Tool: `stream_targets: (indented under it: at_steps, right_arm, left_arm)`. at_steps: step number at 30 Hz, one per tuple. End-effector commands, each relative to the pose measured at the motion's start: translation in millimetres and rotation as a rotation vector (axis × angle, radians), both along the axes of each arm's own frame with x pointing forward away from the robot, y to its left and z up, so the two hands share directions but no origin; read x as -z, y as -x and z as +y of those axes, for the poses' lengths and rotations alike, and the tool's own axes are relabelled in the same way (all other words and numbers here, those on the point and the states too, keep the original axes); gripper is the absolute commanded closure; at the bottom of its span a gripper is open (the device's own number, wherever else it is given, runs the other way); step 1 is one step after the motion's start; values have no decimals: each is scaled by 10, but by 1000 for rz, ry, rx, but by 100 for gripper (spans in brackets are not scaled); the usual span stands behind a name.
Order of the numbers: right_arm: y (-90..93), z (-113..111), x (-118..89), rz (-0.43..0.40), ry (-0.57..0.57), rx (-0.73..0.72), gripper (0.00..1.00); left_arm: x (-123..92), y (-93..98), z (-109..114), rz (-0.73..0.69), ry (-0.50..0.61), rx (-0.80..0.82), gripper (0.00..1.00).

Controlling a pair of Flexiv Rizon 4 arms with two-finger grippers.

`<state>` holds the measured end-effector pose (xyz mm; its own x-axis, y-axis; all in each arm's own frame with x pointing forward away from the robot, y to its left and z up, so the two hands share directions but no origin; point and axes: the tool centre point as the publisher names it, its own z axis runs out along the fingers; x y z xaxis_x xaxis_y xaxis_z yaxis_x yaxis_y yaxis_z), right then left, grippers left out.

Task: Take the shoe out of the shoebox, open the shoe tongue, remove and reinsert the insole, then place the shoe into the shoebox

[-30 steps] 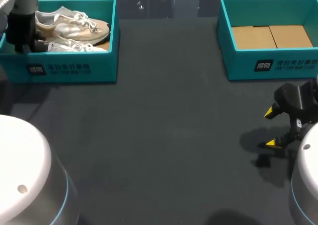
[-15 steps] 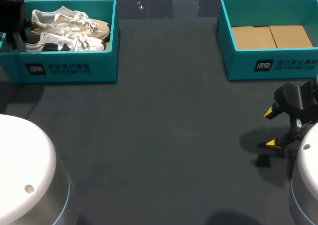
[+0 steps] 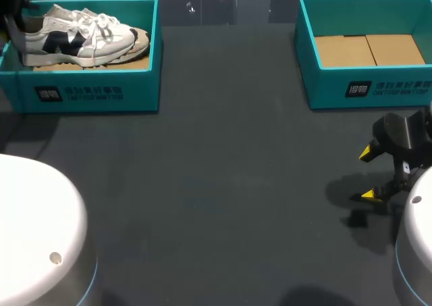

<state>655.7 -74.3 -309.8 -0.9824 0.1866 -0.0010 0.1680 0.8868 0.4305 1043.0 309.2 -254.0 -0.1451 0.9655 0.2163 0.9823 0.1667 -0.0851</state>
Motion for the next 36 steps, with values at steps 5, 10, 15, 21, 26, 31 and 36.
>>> stream_targets:
  at_steps: [5,10,15,21,26,31,36]
  right_arm:
    - [16,6,-1,-2,4,2,0]
    - [16,6,-1,-2,4,2,0]
    - [16,6,-1,-2,4,2,0]
    - [16,6,-1,-2,4,2,0]
    - [16,6,-1,-2,4,2,0]
    - [16,6,-1,-2,4,2,0]
    - [16,6,-1,-2,4,2,0]
  left_arm:
    - [-323,52,-46,11,-22,-19,100]
    - [-549,97,-75,36,-41,-32,100]
    - [-673,165,-88,21,-42,-15,100]
    - [-673,165,-88,21,-42,-15,100]
    - [-673,165,-88,21,-42,-15,100]
    - [-673,165,-88,21,-42,-15,100]
    - [-1035,395,-249,-20,-25,-17,100]
